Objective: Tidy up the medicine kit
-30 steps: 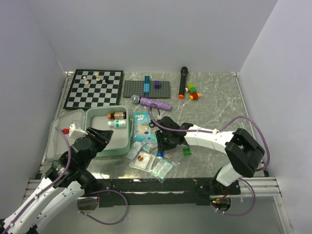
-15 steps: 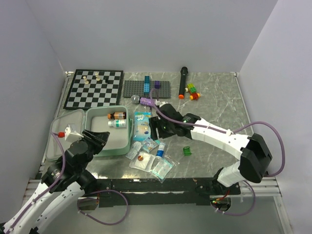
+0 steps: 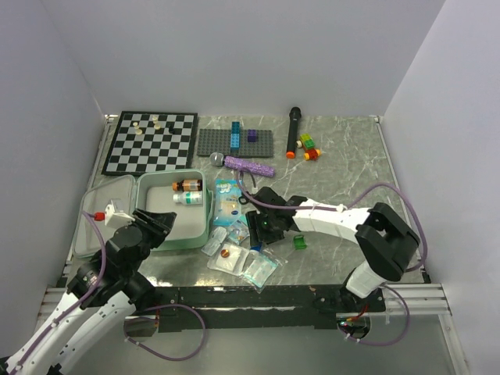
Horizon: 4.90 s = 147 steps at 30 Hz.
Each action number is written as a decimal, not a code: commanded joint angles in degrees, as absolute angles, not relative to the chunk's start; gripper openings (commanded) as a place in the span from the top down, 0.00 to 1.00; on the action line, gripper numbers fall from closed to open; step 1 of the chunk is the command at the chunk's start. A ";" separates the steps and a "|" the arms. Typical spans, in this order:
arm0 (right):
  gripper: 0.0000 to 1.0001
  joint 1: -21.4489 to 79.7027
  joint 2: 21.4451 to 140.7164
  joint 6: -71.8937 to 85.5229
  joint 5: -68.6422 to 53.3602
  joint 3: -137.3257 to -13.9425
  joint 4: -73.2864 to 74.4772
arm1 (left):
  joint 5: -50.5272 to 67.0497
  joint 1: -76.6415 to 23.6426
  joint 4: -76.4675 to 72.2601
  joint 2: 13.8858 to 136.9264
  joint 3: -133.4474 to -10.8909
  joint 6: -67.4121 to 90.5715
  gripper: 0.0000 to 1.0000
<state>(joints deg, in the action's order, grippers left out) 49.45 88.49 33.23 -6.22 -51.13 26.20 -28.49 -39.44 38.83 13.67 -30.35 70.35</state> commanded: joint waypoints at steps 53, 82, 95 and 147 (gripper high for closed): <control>0.67 58.45 124.19 -32.08 -14.60 -102.30 19.33 | -30.94 -39.46 43.59 10.90 -34.01 71.19 0.53; 0.35 58.45 102.32 -12.58 -5.38 -89.94 3.71 | -31.82 -39.46 41.14 13.88 -33.57 71.28 0.53; 0.43 46.23 84.64 16.96 -15.11 -56.19 9.76 | -28.83 -39.46 34.81 19.16 -30.68 71.72 0.53; 0.47 46.67 64.60 17.31 -6.94 -38.14 10.37 | -12.39 -26.19 11.33 80.69 -41.92 58.63 0.99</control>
<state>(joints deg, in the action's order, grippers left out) 46.74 64.95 18.06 -7.90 -37.87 10.39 -14.26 -25.23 14.37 80.99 -38.68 59.18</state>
